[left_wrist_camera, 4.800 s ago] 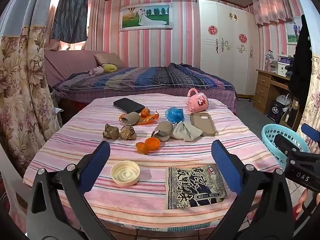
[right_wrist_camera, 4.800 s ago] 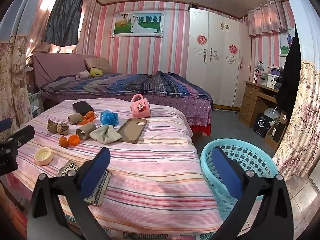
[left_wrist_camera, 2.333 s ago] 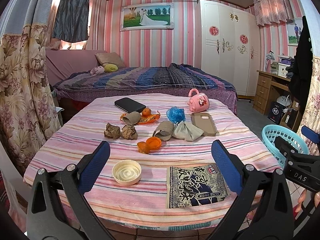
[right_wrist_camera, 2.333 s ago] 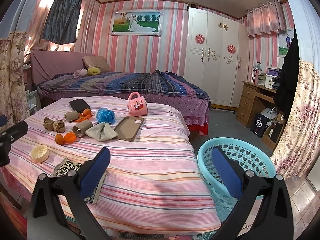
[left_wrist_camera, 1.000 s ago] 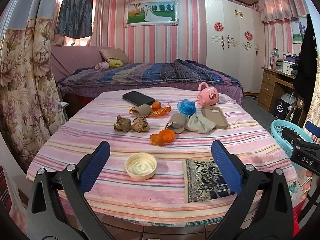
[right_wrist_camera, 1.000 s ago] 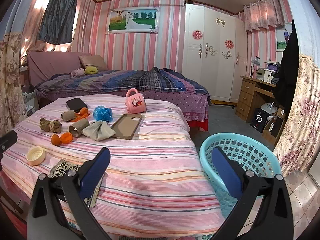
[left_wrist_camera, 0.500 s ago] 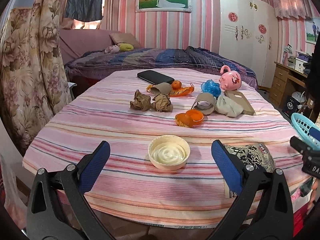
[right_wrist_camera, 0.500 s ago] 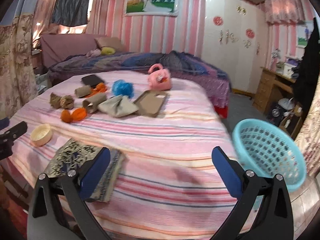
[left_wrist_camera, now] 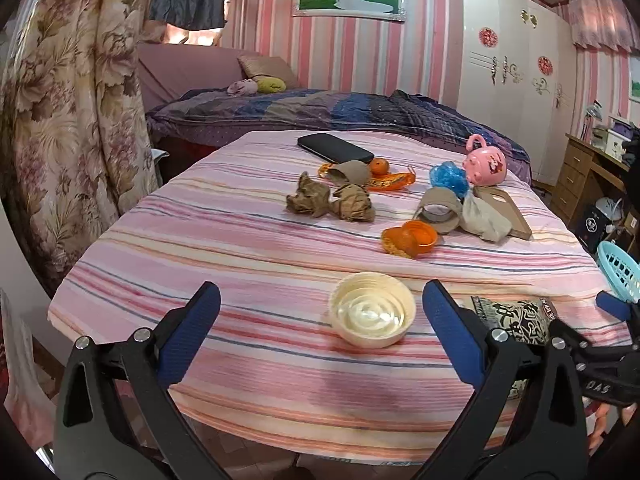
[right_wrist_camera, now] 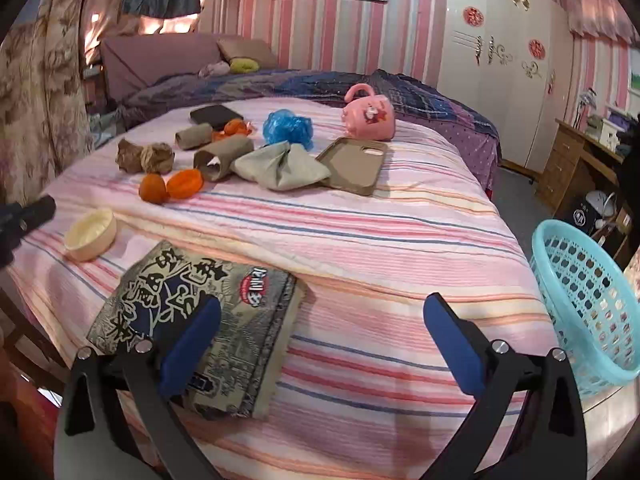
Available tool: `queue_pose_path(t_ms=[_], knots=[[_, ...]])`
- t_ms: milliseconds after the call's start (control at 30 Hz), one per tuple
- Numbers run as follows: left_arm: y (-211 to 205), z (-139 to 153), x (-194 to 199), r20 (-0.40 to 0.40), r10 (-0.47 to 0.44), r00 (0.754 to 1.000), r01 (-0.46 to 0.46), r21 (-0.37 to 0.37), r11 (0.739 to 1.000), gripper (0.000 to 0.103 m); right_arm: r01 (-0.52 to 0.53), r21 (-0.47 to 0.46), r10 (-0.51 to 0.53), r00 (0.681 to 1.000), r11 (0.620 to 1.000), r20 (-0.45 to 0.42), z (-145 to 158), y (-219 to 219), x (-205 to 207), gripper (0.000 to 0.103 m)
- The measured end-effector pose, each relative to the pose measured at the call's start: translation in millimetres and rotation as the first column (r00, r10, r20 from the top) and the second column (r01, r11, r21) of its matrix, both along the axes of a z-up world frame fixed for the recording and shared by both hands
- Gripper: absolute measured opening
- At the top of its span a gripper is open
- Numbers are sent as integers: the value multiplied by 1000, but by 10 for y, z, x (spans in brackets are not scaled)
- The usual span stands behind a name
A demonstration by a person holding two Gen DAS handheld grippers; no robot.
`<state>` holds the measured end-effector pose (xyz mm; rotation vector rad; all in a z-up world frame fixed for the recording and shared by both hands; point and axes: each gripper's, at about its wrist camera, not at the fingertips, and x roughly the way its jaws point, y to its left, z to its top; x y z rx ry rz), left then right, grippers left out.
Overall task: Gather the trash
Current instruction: 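Grasp the black-and-white printed snack packet with the right gripper while the left gripper approaches the cream lid, then close the left gripper on the cream round lid and lift it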
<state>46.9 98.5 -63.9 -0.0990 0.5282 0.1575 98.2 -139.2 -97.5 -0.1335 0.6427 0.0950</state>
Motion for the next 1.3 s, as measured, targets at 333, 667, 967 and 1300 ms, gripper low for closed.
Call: queue_pose_path(t_ms=[333, 667, 967, 1300], knots=[[227, -1, -4, 1, 58, 998, -58, -29, 998, 98, -68, 92, 76, 993, 993, -88, -111, 64, 151, 75], [150, -106, 96, -46, 49, 998, -50, -15, 999, 98, -162, 120, 171, 983, 979, -65, -38, 113, 78, 16], [-207, -248, 300, -103, -20, 994, 25, 49, 998, 98, -109, 133, 111, 994, 985, -7, 49, -359, 39, 10], [-301, -419, 609, -158, -21, 987, 17, -30, 999, 98, -66, 190, 70, 997, 979, -15, -2, -731, 106, 10]])
